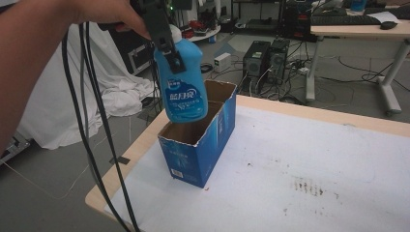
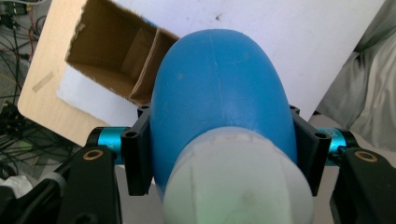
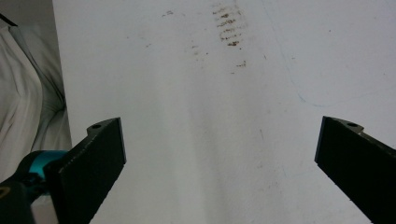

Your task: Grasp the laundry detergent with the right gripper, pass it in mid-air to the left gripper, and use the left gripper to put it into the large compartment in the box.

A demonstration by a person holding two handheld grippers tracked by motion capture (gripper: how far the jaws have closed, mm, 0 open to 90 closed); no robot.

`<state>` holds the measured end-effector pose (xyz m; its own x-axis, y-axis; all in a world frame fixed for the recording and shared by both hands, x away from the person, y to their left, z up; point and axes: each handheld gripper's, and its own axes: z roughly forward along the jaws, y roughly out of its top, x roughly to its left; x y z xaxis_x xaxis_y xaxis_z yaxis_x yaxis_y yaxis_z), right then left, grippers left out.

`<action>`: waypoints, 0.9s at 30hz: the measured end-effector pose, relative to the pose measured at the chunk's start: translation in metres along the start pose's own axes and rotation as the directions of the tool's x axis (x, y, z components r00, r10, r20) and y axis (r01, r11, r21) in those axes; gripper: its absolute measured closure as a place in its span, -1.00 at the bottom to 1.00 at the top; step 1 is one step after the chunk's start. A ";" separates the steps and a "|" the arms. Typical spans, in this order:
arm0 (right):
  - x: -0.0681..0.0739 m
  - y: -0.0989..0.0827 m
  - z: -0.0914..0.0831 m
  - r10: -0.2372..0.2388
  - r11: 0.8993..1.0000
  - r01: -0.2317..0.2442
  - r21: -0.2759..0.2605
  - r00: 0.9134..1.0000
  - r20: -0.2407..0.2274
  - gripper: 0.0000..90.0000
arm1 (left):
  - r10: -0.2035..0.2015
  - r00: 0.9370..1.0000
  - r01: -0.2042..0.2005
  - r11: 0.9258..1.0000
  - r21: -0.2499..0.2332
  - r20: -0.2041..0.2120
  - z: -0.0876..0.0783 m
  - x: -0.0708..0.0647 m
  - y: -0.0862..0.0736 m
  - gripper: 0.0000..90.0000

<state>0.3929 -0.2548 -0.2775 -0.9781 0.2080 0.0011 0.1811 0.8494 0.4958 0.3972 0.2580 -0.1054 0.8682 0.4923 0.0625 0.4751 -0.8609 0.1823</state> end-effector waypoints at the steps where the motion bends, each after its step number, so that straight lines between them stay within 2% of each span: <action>1: 0.000 0.000 0.000 0.002 1.000 -0.002 0.000 1.000 -0.002 -0.97 | 0.000 1.000 0.000 1.000 0.005 -0.001 0.004 0.000 -0.001 -0.18; 2: 0.000 0.000 0.000 0.002 1.000 -0.002 0.000 1.000 -0.002 -0.97 | 0.000 1.000 0.000 1.000 0.005 -0.001 0.004 0.000 -0.001 -0.18; 5: -0.001 0.000 0.003 0.017 1.000 -0.017 0.001 1.000 -0.004 -0.97 | 0.011 1.000 -0.011 1.000 0.017 0.005 0.018 0.003 -0.003 -0.18; 9: -0.001 -0.001 0.005 0.021 1.000 -0.021 -0.001 1.000 -0.010 -0.97 | 0.028 0.999 -0.027 0.999 0.040 -0.020 0.037 0.004 -0.002 -0.17; 13: -0.001 -0.002 0.006 0.026 1.000 -0.026 -0.001 1.000 -0.014 -0.97 | 0.039 0.999 -0.038 0.998 0.045 -0.017 0.049 0.004 -0.002 -0.17; 14: -0.002 -0.004 0.007 0.036 0.999 -0.036 -0.002 0.999 -0.012 -0.97 | 0.045 0.999 -0.045 0.998 0.053 -0.010 0.060 0.004 -0.001 -0.17; 17: -0.002 -0.005 0.009 0.044 0.999 -0.044 -0.003 0.999 -0.018 -0.97 | 0.050 0.999 -0.050 0.996 0.067 0.003 0.077 0.005 -0.001 -0.17; 18: -0.002 -0.005 0.009 0.044 0.999 -0.044 -0.003 0.999 -0.018 -0.97 | 0.050 0.999 -0.050 0.996 0.067 0.003 0.077 0.005 -0.001 -0.17; 20: -0.002 -0.007 0.011 0.044 0.999 -0.044 0.000 0.999 -0.022 -0.97 | 0.056 0.998 -0.057 0.995 0.078 0.016 0.094 0.006 -0.002 -0.17; 21: -0.002 -0.007 0.011 0.044 0.999 -0.044 0.000 0.999 -0.022 -0.97 | 0.056 0.998 -0.057 0.995 0.078 0.016 0.094 0.006 -0.002 -0.17; 27: -0.003 -0.010 0.013 0.057 0.998 -0.057 0.004 0.998 -0.021 -0.97 | 0.062 0.998 -0.064 0.994 0.089 0.031 0.120 0.009 -0.003 -0.17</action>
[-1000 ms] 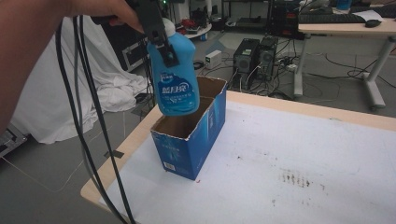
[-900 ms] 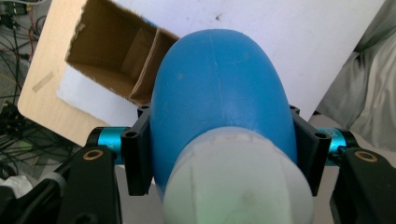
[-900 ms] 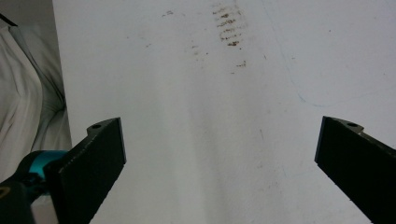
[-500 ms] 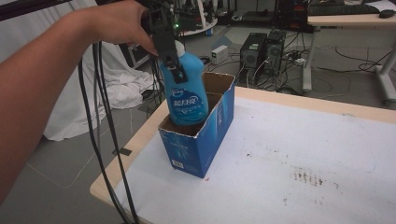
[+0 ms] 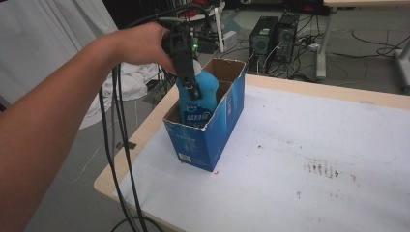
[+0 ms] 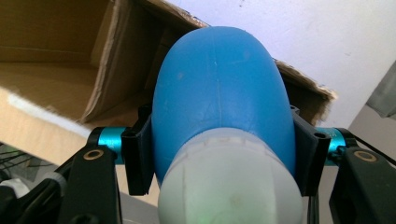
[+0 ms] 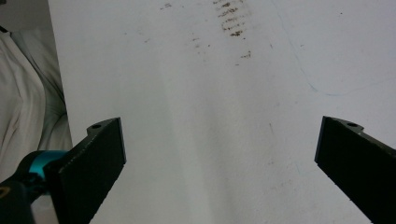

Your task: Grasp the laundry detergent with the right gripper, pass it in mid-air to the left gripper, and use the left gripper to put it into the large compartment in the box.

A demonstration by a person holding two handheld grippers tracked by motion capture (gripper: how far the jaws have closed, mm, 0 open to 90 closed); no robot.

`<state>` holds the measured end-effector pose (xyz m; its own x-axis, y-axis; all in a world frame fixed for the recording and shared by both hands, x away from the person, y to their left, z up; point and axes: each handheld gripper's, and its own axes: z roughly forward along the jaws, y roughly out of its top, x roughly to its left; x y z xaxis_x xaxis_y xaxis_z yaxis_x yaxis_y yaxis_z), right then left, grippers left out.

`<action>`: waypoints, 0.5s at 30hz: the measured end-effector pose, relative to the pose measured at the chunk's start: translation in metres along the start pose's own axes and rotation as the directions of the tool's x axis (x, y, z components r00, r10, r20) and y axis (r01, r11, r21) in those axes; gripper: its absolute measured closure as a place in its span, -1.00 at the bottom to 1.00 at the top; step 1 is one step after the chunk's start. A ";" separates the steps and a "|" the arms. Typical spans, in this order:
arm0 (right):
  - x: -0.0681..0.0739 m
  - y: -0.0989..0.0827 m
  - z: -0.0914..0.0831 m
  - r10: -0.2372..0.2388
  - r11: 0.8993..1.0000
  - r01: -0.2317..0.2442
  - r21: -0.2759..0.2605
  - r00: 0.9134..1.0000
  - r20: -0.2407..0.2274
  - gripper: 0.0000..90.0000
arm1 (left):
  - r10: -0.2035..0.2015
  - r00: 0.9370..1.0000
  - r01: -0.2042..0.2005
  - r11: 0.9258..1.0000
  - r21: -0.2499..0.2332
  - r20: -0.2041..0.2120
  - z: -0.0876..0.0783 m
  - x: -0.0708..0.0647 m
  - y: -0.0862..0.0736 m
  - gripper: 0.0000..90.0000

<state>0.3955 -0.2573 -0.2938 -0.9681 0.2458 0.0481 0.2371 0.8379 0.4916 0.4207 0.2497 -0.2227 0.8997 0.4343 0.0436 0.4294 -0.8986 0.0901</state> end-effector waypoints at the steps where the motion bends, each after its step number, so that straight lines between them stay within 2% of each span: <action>1: 0.000 0.000 0.000 0.001 1.000 -0.001 0.000 1.000 -0.001 -0.97 | 0.000 1.000 0.000 1.000 0.004 0.001 0.004 0.001 0.000 -0.17; 5: 0.001 0.000 0.003 0.001 1.000 -0.001 0.008 1.000 -0.006 -0.97 | -0.004 1.000 0.003 1.000 0.027 0.013 0.023 0.002 -0.001 -0.17; 15: 0.002 -0.002 0.004 0.005 1.000 -0.005 0.009 1.000 -0.003 -0.97 | -0.002 0.999 0.001 0.999 0.034 0.032 0.046 0.002 -0.005 -0.17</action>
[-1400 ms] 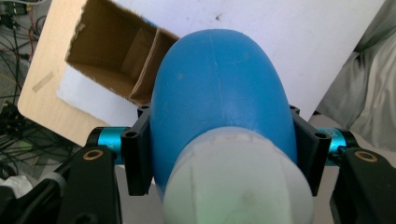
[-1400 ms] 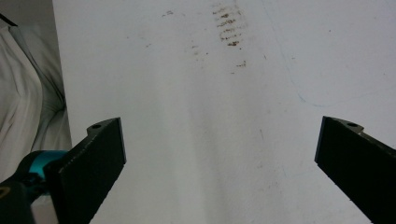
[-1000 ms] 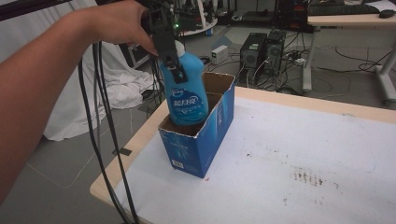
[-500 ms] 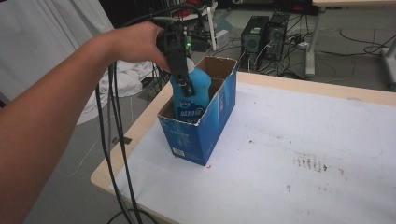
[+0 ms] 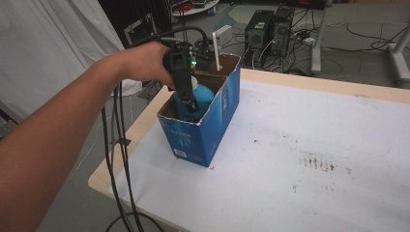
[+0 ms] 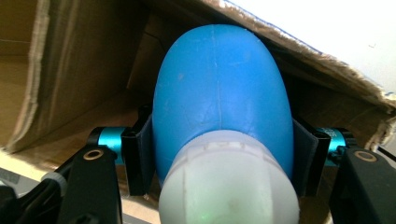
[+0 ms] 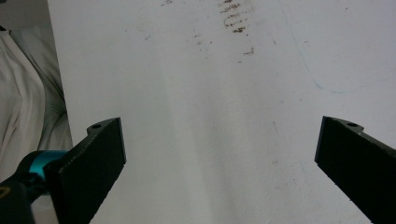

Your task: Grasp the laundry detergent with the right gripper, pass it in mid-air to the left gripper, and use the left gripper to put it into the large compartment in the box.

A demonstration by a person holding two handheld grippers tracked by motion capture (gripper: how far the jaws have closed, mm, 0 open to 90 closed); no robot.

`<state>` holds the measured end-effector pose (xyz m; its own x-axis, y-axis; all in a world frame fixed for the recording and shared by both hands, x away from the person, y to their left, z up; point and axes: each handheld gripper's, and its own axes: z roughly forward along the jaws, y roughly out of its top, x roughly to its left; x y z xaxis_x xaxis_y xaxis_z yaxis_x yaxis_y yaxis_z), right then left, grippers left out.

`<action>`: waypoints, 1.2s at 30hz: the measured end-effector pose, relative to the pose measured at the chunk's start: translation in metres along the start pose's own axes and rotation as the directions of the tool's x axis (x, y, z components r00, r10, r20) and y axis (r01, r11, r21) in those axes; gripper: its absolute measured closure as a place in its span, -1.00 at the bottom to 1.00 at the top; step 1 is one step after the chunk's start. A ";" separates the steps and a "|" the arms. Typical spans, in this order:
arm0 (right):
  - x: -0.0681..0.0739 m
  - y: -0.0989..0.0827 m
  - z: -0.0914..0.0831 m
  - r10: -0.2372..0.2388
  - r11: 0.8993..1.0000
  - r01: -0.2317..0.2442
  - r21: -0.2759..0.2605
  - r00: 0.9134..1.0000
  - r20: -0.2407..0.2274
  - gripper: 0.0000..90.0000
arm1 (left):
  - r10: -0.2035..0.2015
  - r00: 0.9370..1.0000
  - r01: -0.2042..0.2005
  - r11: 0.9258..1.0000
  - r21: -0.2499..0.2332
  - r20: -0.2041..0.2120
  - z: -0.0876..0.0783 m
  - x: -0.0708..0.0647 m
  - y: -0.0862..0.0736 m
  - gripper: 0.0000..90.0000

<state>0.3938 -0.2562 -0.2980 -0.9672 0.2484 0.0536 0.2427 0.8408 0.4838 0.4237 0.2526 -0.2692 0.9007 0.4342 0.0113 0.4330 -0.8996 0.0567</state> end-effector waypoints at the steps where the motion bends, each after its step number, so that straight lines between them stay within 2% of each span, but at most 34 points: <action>1: 0.000 0.000 0.001 -0.003 1.000 0.003 0.001 1.000 -0.001 -0.97 | -0.001 1.000 0.001 1.000 0.002 0.000 0.001 0.000 0.000 -0.17; 7: 0.001 0.000 0.001 -0.001 1.000 0.001 0.001 1.000 0.001 -0.97 | -0.005 1.000 0.005 1.000 0.005 0.009 0.008 0.000 -0.004 -0.17; 10: 0.001 0.001 0.001 -0.006 1.000 0.006 0.005 1.000 0.002 -0.97 | -0.014 1.000 0.015 1.000 -0.026 0.018 0.009 0.000 -0.007 -0.17; 16: 0.002 0.002 0.002 -0.008 1.000 0.008 0.003 1.000 0.003 -0.97 | -0.028 0.999 0.028 0.999 -0.029 0.027 0.009 0.002 -0.008 -0.19; 18: 0.002 0.003 0.003 -0.007 1.000 0.007 -0.001 1.000 0.000 -0.97 | -0.047 0.999 0.048 0.998 -0.039 0.026 0.009 0.004 -0.008 -0.30; 22: 0.004 0.002 0.004 -0.008 1.000 0.008 -0.001 1.000 -0.004 -0.97 | -0.068 0.997 0.069 0.997 -0.044 0.032 0.008 0.005 -0.010 -0.36; 23: 0.004 0.002 0.004 -0.008 1.000 0.008 -0.001 1.000 -0.005 -0.97 | -0.082 0.996 0.084 0.995 -0.052 0.032 0.006 0.006 -0.011 -0.45; 25: 0.004 0.001 0.004 -0.006 1.000 0.006 0.000 1.000 -0.001 -0.97 | -0.101 0.994 0.104 0.992 -0.076 0.037 0.001 0.007 -0.012 -0.48; 29: 0.004 0.003 0.004 -0.004 1.000 0.004 -0.004 1.000 -0.002 -0.97 | -0.105 0.994 0.108 0.985 -0.136 0.031 -0.016 0.004 -0.013 -0.48; 33: 0.004 0.003 0.005 -0.004 1.000 0.004 0.002 1.000 0.001 -0.97 | -0.101 0.995 0.103 0.976 -0.193 0.019 -0.037 -0.001 -0.014 -0.48; 36: 0.004 0.003 0.005 -0.002 1.000 0.002 0.001 1.000 0.002 -0.97 | -0.081 0.997 0.082 0.974 -0.212 0.014 -0.051 -0.007 -0.013 -0.47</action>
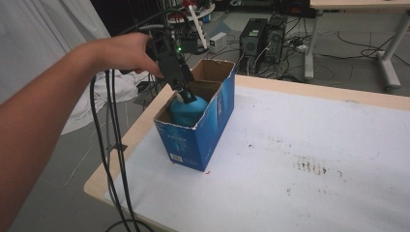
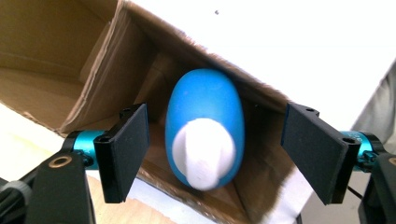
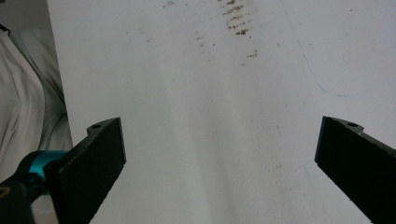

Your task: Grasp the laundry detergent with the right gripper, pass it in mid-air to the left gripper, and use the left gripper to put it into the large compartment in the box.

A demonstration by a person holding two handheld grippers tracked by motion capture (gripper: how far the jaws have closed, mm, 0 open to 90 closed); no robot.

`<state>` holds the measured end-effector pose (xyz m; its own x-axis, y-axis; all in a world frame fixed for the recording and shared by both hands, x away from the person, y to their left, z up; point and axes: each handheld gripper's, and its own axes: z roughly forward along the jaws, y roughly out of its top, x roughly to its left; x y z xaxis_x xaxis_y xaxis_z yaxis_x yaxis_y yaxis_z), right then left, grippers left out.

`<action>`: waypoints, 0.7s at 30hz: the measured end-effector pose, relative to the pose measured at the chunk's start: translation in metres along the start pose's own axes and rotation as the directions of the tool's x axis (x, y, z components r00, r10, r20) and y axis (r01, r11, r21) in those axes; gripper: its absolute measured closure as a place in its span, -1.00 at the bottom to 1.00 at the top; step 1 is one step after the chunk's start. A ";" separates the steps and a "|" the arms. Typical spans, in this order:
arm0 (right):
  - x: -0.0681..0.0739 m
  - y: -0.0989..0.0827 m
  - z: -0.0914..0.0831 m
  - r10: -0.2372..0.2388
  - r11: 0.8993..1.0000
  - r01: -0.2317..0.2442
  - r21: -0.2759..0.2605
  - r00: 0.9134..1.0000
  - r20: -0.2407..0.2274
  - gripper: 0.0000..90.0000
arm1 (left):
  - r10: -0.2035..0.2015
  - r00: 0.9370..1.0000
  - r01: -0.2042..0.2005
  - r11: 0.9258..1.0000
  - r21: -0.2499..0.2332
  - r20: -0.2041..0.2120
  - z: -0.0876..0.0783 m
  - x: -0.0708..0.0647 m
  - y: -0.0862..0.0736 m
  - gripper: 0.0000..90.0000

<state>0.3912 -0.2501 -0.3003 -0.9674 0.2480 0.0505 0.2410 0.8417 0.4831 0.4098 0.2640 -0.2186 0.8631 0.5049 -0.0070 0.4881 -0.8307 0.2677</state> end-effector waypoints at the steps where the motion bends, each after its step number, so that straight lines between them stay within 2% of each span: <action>1: 0.000 0.000 0.000 -0.001 1.000 0.001 0.000 1.000 0.000 -0.97 | 0.004 1.000 -0.004 1.000 -0.006 -0.005 -0.004 -0.002 0.001 -0.47; 5: 0.000 0.000 -0.001 0.002 1.000 -0.002 -0.008 1.000 -0.001 -0.97 | 0.002 1.000 -0.003 0.999 -0.037 -0.010 -0.017 -0.005 0.008 -0.48; 9: 0.000 0.002 -0.001 0.001 1.000 -0.001 -0.015 1.000 -0.002 -0.97 | 0.012 1.000 -0.012 0.999 -0.041 -0.011 -0.023 -0.007 0.016 -0.47; 10: 0.000 0.002 -0.001 0.001 1.000 -0.001 -0.014 1.000 -0.003 -0.97 | -0.001 1.000 0.001 0.999 -0.052 0.006 -0.024 -0.007 0.018 -0.48; 11: 0.000 0.003 -0.001 -0.005 1.000 0.005 -0.015 1.000 -0.002 -0.97 | -0.013 0.999 0.016 0.997 -0.071 0.041 -0.025 -0.007 0.020 -0.48; 12: 0.001 0.003 -0.001 -0.007 1.000 0.007 -0.016 1.000 0.002 -0.97 | 0.002 0.998 0.004 0.996 -0.088 0.065 -0.026 -0.008 0.022 -0.48; 14: 0.001 0.002 -0.002 -0.007 1.000 0.007 -0.014 1.000 0.001 -0.97 | 0.041 0.998 -0.036 0.994 -0.100 0.050 -0.027 -0.011 0.027 -0.48; 16: 0.000 0.001 -0.003 -0.002 1.000 0.002 -0.020 1.000 0.003 -0.97 | 0.047 0.998 -0.042 0.993 -0.112 0.040 -0.025 -0.015 0.033 -0.48; 18: 0.000 0.000 -0.004 0.000 1.000 0.000 -0.028 1.000 0.003 -0.97 | 0.058 0.998 -0.054 0.991 -0.119 0.028 -0.023 -0.018 0.039 -0.70; 20: -0.001 0.000 -0.006 0.002 0.999 -0.001 -0.038 1.000 0.004 -0.97 | 0.076 0.997 -0.073 0.988 -0.138 0.019 -0.020 -0.022 0.047 -0.76; 21: -0.001 0.000 -0.006 0.002 0.999 -0.001 -0.038 1.000 0.004 -0.97 | 0.076 0.997 -0.073 0.988 -0.138 0.019 -0.020 -0.022 0.047 -0.90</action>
<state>0.3914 -0.2531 -0.2955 -0.9668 0.2511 0.0480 0.2393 0.8227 0.5157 0.4110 0.2186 -0.1871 0.9001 0.4357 -0.0049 0.4015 -0.8250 0.3976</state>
